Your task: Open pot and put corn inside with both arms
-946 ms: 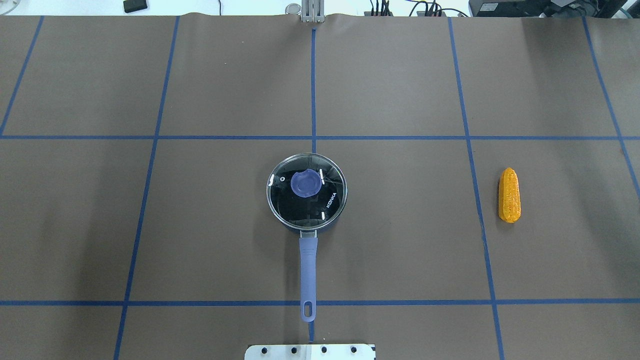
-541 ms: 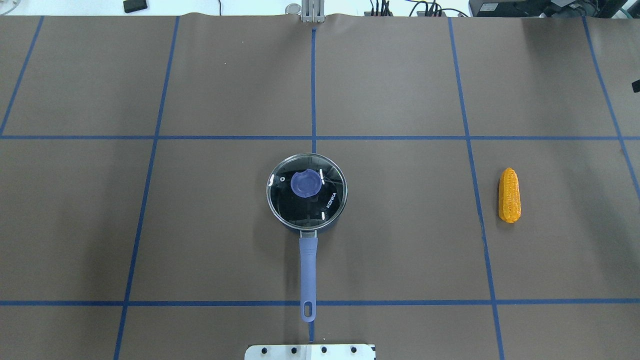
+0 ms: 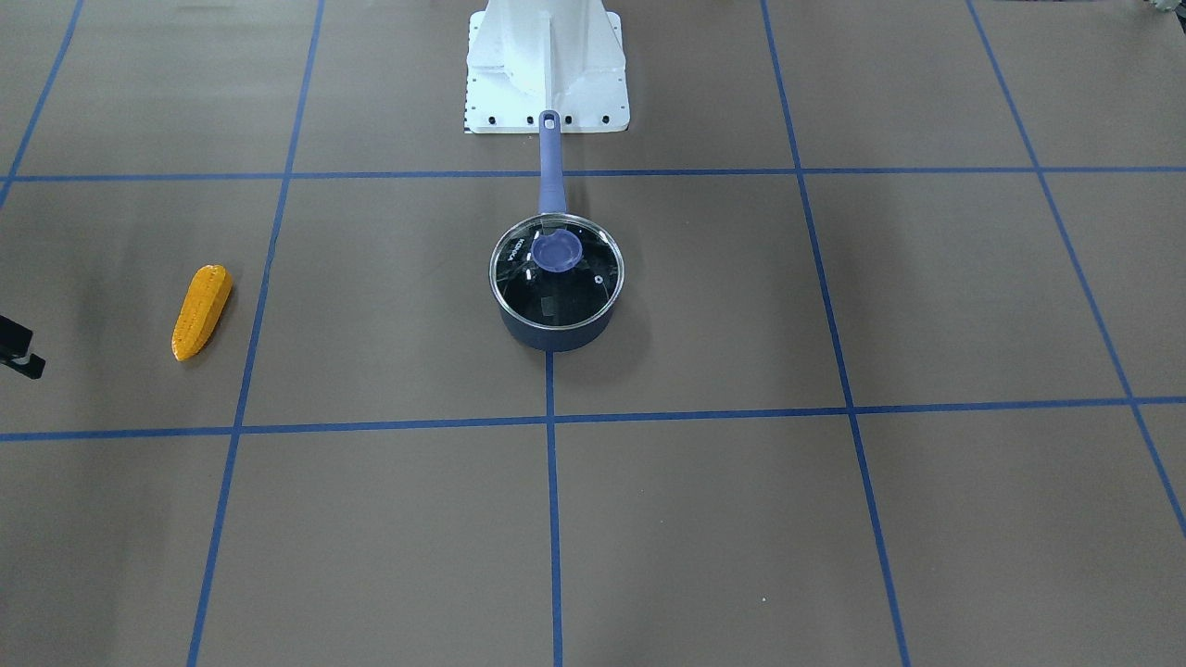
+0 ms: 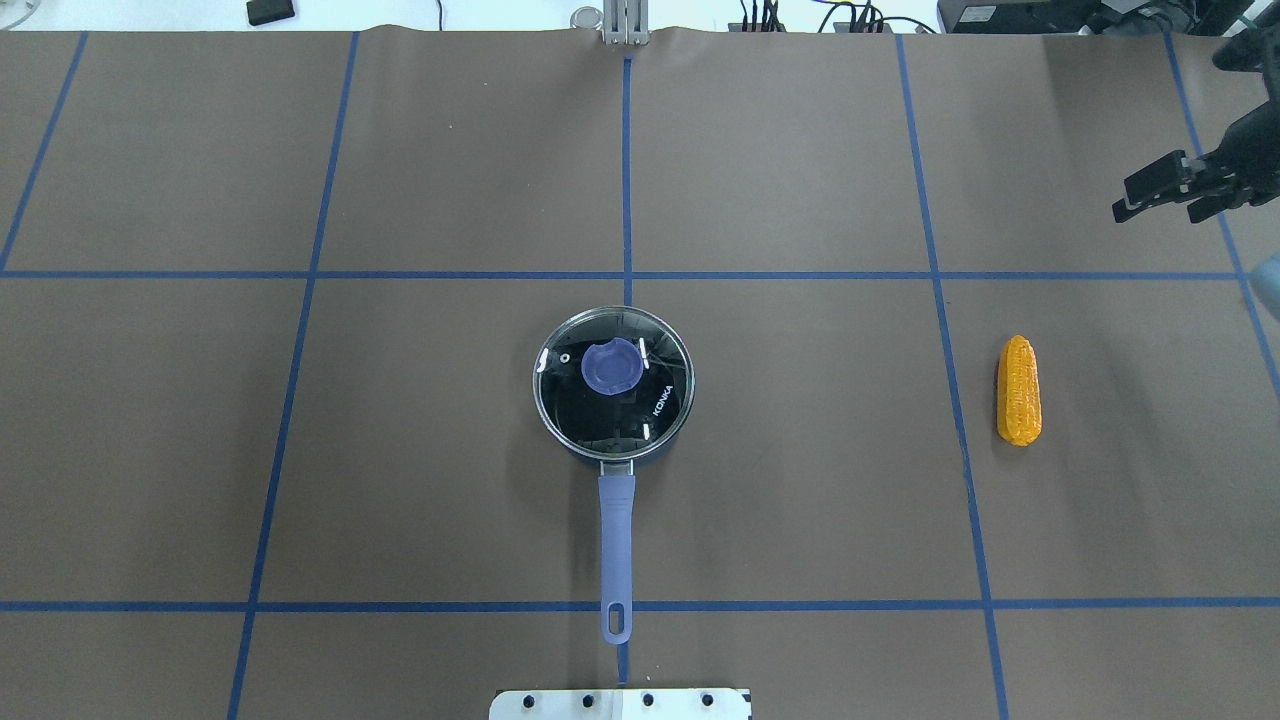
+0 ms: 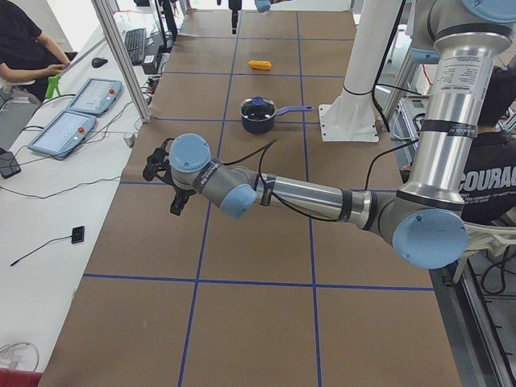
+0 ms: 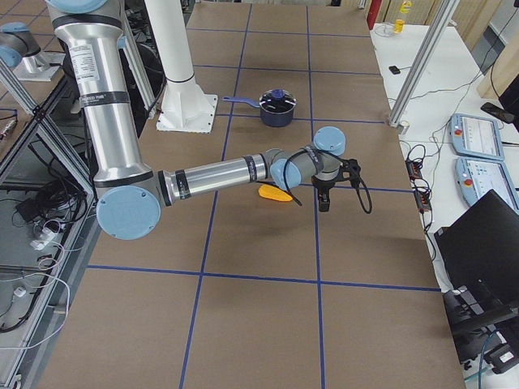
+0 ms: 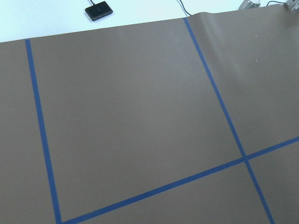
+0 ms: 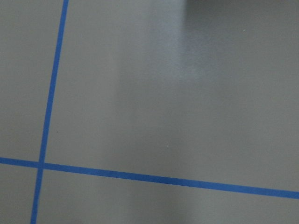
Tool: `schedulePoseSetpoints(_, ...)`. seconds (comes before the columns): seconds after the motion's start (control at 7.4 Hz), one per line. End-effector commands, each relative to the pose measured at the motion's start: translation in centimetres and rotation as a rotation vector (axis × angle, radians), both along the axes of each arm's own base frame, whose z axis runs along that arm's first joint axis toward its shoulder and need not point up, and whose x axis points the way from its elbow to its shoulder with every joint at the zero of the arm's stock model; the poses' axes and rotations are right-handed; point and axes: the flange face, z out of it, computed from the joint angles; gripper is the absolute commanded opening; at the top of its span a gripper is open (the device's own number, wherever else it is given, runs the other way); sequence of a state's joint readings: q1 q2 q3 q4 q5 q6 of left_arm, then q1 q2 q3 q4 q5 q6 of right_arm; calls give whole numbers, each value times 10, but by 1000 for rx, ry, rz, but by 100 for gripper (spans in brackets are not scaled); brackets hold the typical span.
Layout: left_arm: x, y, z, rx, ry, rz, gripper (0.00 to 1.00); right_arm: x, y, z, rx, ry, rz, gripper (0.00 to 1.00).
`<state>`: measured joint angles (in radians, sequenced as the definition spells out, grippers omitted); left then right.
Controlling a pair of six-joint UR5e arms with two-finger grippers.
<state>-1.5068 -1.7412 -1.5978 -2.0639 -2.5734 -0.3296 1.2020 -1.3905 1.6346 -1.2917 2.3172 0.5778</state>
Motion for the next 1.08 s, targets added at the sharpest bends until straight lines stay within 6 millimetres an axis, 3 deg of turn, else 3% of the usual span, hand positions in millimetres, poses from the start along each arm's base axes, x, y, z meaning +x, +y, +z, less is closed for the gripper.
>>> schedulePoseSetpoints(0.0,48,-5,-54,-22,33,13,97,-60,20,-20,-42,14,3,100)
schedulePoseSetpoints(0.14,69,-1,-77,-21,22,3,97,-75,26,-23,-69,16,14,100)
schedulePoseSetpoints(0.41,106,0,-125,-59,34,-12,97,-81,53,-23,-93,14,11,100)
schedulePoseSetpoints(0.95,173,9,-205,-115,93,-14,97,-143,105,2,-103,126,-24,100)
